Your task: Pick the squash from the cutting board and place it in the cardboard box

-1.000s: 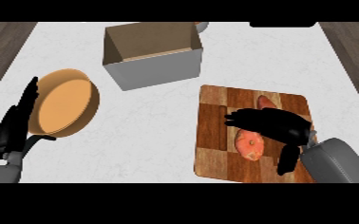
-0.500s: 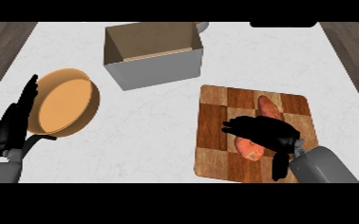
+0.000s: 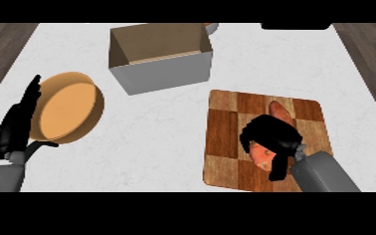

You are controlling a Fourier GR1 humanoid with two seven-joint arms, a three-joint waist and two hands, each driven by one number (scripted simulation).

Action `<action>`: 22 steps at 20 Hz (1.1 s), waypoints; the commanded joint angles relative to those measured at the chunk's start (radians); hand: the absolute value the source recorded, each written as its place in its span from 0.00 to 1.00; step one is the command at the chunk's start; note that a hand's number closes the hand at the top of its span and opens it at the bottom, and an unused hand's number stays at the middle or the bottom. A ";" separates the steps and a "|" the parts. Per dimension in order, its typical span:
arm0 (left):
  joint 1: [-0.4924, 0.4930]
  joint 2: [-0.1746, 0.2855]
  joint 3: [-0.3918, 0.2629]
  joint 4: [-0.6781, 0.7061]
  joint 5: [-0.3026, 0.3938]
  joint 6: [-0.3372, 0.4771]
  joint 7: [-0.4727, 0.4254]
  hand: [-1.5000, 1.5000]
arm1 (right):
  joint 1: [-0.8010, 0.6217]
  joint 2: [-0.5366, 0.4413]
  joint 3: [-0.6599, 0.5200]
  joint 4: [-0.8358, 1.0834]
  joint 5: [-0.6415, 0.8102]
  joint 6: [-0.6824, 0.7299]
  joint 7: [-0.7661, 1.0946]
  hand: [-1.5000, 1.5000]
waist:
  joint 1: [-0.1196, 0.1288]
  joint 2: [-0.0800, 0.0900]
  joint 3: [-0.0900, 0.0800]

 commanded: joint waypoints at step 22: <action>0.015 -0.024 0.006 0.037 -0.027 0.013 -0.047 0.50 | -0.056 0.330 0.168 -0.516 0.492 -0.216 1.458 1.00 | -0.005 0.002 0.005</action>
